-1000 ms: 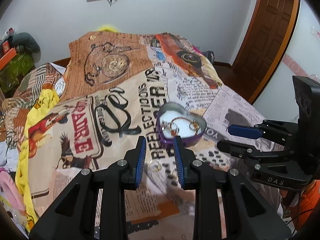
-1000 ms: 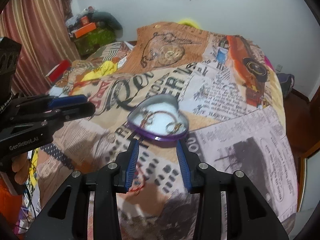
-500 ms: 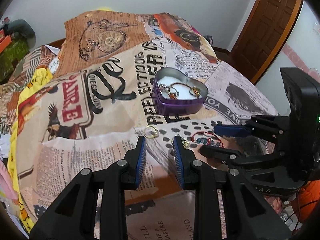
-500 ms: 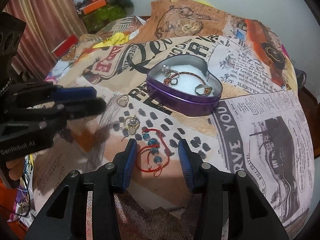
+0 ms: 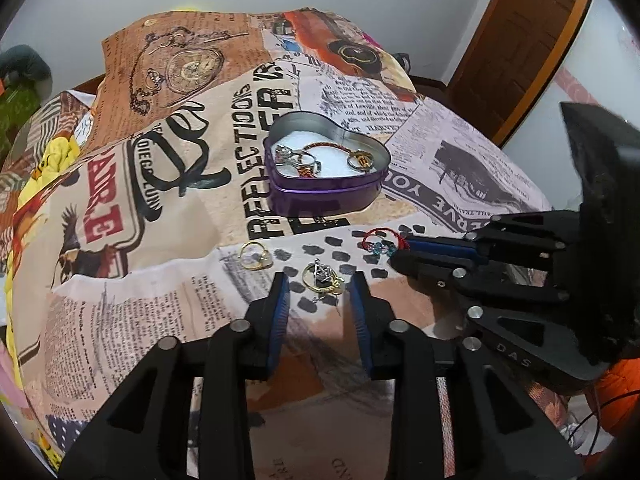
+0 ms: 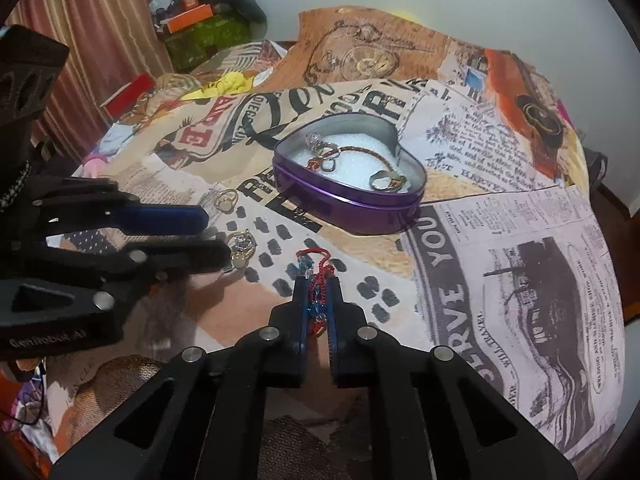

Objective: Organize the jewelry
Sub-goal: 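Grasp the red string bracelet with blue beads using the right tool, then place the red bracelet in the tin with the right tool while the left tool drops a gold ring in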

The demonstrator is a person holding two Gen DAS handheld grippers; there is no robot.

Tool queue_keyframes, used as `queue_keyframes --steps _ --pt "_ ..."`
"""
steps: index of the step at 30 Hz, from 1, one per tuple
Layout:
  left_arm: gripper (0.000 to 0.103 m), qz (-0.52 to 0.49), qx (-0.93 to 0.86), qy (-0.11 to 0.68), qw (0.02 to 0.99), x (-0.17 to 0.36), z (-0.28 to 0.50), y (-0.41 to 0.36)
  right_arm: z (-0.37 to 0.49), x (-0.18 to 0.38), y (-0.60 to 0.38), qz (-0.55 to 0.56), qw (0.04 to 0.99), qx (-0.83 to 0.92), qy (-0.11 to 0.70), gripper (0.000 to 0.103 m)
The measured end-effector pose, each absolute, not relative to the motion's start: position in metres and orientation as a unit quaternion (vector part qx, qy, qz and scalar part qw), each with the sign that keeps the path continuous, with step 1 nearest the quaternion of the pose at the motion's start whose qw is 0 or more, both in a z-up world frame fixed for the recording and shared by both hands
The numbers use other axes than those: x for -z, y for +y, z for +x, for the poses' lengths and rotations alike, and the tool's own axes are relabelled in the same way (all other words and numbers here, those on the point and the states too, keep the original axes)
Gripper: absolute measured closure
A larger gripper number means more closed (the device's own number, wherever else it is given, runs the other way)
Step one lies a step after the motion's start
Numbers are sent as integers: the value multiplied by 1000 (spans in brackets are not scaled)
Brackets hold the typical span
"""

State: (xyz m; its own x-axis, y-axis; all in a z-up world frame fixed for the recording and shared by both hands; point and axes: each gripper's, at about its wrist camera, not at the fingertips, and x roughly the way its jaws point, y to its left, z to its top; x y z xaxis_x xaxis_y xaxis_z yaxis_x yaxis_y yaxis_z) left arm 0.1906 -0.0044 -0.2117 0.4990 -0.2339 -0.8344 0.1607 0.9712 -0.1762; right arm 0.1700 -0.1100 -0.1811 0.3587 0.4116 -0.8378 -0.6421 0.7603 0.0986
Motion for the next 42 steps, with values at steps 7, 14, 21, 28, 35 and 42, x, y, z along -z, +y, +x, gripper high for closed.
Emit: queue_keyframes --steps 7,14,21,28,35,42 --pt "68 -23 108 495 862 220 198 -11 174 180 -122 -105 823 -314 461 96" --pt "69 -14 103 493 864 224 202 -16 178 179 -132 -78 828 -308 462 96" --pt "80 3 96 483 870 223 199 -21 179 176 -133 -72 831 -309 458 96" --pt "80 7 93 471 877 216 195 -21 179 168 -133 -68 836 -307 449 96" --pt "80 4 94 444 891 193 193 -20 180 155 -133 -68 845 -306 434 96" --pt "80 -3 94 415 905 171 197 -18 184 138 -133 -66 858 -302 411 96"
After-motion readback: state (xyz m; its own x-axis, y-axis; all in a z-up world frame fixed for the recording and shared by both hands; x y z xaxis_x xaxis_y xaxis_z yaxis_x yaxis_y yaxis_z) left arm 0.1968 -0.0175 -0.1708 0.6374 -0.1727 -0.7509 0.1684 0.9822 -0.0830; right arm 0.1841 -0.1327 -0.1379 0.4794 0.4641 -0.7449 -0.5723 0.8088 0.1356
